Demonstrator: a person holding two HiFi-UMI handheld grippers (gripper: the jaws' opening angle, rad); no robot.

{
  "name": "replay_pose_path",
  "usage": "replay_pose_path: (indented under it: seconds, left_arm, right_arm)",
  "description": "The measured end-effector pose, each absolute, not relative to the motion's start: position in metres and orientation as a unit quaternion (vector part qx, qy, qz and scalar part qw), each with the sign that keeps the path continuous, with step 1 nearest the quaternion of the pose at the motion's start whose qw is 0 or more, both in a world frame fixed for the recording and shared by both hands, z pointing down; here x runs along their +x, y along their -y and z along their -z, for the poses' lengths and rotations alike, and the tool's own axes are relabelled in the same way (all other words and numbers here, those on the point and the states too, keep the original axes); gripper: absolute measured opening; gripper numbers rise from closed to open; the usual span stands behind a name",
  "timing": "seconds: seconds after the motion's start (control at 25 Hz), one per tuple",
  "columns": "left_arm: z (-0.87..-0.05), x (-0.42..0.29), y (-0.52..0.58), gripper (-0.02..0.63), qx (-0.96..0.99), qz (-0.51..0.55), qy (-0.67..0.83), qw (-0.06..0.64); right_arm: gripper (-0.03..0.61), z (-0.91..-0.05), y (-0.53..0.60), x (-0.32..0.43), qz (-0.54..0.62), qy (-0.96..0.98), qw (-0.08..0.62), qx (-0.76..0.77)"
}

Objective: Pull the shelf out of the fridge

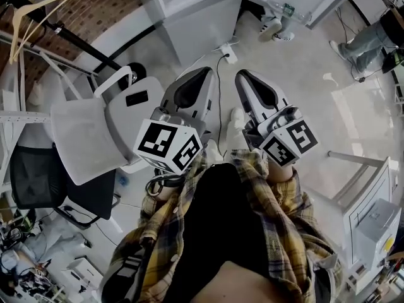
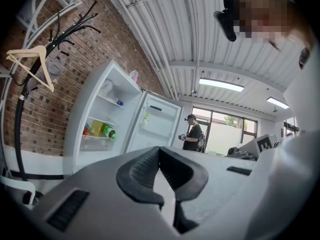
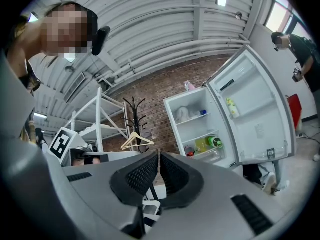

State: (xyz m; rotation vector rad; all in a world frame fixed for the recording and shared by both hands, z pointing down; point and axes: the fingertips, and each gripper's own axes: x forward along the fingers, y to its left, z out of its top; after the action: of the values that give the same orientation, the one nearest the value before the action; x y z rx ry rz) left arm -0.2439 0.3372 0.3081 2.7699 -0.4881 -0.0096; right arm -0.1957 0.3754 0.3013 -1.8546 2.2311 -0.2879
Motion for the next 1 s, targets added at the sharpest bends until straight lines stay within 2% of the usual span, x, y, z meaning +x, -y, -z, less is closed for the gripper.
replay_pose_path:
  seconds: [1.0]
  left_arm:
    - [-0.295,-0.072,-0.225,0.005,0.954,0.011,0.256,0.153]
  right_arm:
    - [0.028,-0.289,-0.254,-0.002,0.116,-0.807,0.114,-0.567]
